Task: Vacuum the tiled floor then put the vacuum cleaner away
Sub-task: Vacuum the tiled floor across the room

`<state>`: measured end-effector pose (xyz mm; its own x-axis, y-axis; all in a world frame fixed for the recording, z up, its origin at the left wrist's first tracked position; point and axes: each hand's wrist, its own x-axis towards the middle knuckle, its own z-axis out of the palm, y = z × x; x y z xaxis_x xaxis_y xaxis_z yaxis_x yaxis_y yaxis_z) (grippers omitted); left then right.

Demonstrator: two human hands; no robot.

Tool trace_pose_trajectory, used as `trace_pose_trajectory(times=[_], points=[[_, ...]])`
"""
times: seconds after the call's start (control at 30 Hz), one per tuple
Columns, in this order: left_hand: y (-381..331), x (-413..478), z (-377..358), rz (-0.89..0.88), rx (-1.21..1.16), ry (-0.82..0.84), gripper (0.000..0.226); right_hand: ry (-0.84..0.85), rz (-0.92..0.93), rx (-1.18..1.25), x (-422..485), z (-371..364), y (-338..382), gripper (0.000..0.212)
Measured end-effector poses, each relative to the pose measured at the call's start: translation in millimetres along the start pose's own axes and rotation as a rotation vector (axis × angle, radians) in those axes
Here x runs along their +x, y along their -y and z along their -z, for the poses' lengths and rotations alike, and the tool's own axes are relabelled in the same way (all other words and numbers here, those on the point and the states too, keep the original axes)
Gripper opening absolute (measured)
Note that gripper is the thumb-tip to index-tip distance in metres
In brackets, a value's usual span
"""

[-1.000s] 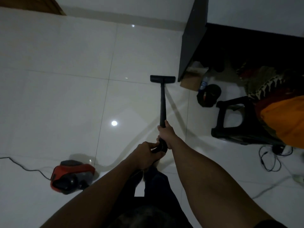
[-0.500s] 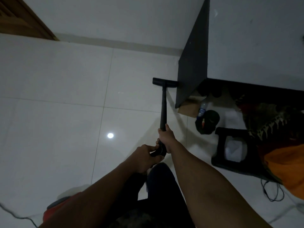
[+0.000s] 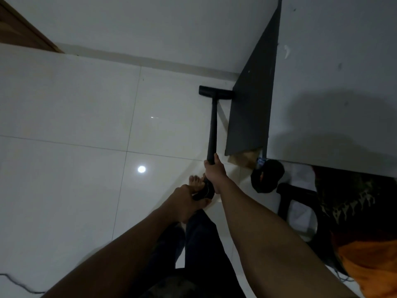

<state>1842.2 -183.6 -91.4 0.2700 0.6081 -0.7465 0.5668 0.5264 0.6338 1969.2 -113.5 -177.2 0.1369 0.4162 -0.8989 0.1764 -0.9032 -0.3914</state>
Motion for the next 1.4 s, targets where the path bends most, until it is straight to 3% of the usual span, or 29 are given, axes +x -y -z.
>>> trace_pose_trajectory(times=[0.33,0.67,0.8,1.03,1.2,1.4], points=[[-56,59,24,0.048,0.0,-0.023,0.049,0.016,-0.059,0.029,41,31,71,0.062],[-52,70,15,0.053,0.086,-0.014,0.063,0.018,-0.081,-0.01,49,37,71,0.064],[-57,61,19,0.011,-0.041,-0.081,0.049,0.004,-0.037,-0.007,43,32,77,0.062],[-43,28,33,0.009,-0.124,-0.18,0.053,0.049,0.034,-0.109,16,2,90,0.064],[-22,-11,47,0.018,-0.224,-0.338,0.048,0.131,0.109,-0.26,-17,-44,103,0.064],[15,-71,53,0.044,-0.375,-0.566,0.058,0.255,0.218,-0.457,-62,-118,102,0.065]])
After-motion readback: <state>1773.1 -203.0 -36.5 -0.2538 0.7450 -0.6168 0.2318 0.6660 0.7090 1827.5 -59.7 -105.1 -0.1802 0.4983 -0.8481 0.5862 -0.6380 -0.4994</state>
